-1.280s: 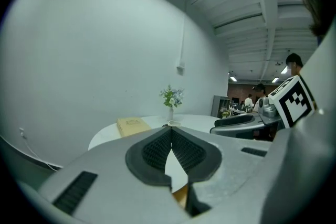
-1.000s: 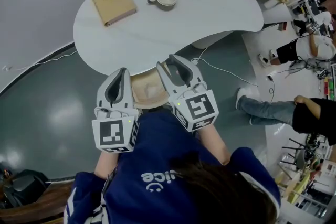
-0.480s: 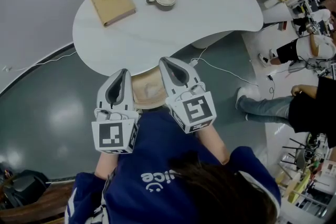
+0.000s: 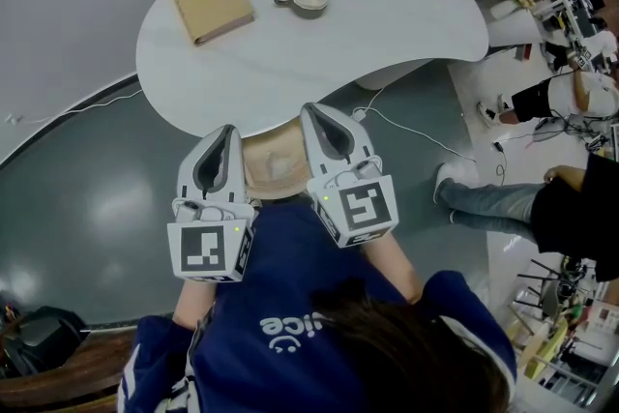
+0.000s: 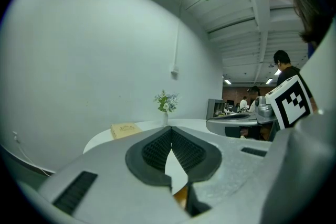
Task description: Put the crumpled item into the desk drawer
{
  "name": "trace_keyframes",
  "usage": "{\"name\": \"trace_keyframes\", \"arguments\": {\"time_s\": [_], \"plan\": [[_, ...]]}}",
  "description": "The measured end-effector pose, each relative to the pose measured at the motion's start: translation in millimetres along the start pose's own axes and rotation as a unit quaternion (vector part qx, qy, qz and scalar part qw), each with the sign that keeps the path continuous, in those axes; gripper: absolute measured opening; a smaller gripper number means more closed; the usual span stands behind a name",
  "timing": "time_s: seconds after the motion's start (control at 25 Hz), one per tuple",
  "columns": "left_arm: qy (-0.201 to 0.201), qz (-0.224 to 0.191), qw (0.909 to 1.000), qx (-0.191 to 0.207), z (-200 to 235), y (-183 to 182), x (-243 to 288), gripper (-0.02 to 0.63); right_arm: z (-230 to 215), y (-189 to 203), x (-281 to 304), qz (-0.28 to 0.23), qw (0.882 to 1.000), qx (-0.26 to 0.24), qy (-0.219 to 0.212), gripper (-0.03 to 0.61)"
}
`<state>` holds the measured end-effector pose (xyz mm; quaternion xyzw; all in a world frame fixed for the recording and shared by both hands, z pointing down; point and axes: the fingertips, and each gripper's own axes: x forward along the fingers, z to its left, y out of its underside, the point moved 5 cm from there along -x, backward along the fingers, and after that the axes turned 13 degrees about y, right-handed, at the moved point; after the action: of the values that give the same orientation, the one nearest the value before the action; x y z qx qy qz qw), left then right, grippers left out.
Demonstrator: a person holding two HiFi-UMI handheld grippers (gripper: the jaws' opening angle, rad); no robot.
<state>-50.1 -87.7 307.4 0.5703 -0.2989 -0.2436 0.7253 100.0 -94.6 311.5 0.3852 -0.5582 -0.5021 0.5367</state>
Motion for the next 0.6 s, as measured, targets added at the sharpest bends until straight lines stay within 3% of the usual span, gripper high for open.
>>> {"name": "trace_keyframes", "arguments": {"time_s": [0.4, 0.6], "plan": [[-0.015, 0.007, 0.9999, 0.0, 1.4, 3.7, -2.7, 0.005, 3.4, 3.6, -3.3, 0.002, 1.0, -0.011, -0.015, 0.006], [-0.018, 0.016, 0.9997, -0.004, 0.0, 8.3, -2.7, 0.005, -1.2, 5.2, -3.4, 0.022, 1.0, -0.009, 0.002, 0.006]]}}
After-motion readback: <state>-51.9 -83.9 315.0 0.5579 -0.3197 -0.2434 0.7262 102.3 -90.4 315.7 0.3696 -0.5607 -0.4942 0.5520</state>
